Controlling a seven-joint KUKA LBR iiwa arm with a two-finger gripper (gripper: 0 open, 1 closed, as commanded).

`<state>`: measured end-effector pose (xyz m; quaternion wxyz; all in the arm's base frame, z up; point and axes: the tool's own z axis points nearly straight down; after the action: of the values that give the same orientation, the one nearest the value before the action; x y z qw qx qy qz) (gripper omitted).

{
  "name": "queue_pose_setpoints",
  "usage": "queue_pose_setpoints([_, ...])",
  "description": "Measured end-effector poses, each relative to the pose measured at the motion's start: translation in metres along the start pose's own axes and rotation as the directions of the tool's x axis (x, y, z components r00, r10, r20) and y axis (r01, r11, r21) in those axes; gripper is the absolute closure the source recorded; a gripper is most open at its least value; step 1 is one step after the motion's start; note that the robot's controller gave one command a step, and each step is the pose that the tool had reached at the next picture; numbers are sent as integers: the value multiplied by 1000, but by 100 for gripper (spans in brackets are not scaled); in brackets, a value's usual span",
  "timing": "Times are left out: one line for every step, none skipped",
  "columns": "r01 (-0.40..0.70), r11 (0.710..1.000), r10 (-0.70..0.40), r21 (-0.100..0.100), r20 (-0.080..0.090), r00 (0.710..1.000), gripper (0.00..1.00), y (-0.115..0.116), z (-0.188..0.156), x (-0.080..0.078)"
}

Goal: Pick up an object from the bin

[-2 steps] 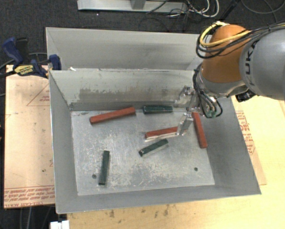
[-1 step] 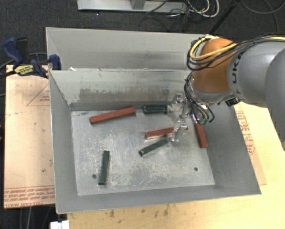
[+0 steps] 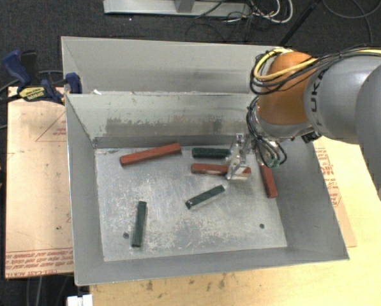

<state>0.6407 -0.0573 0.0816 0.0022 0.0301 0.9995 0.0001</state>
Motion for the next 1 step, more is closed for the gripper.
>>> queue_pose_setpoints([0,1000,0,0,0,1000,100,0,0,0])
